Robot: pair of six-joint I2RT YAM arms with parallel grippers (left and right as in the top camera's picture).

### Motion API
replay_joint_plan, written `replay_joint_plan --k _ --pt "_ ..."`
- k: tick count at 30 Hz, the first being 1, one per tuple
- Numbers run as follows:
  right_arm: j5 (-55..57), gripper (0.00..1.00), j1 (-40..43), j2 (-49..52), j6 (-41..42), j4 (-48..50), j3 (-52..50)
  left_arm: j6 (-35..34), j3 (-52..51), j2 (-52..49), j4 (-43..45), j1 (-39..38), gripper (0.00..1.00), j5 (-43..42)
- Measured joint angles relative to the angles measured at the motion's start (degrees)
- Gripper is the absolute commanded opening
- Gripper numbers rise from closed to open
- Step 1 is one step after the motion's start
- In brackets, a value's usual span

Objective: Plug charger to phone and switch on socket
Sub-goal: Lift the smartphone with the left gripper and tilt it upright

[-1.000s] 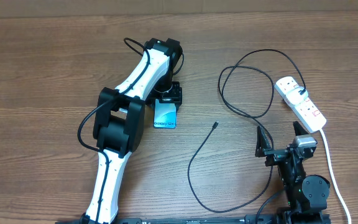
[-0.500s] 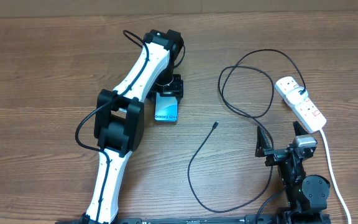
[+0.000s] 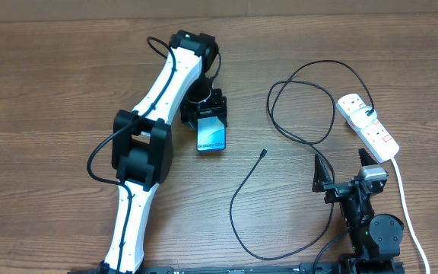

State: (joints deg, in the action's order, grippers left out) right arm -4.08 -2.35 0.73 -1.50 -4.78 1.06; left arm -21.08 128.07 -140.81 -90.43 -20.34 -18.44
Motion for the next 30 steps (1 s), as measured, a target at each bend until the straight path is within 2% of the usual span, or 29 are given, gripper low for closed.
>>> replay_joint_plan --k 14,30 --pt "0.0 1.00 0.0 0.0 0.0 0.0 0.0 6.2 0.2 0.0 -3.4 5.5 0.69 -27.1" --pt "0.0 1.00 0.0 0.0 0.0 0.0 0.0 6.7 0.2 0.0 -5.6 9.2 0.70 -48.7"
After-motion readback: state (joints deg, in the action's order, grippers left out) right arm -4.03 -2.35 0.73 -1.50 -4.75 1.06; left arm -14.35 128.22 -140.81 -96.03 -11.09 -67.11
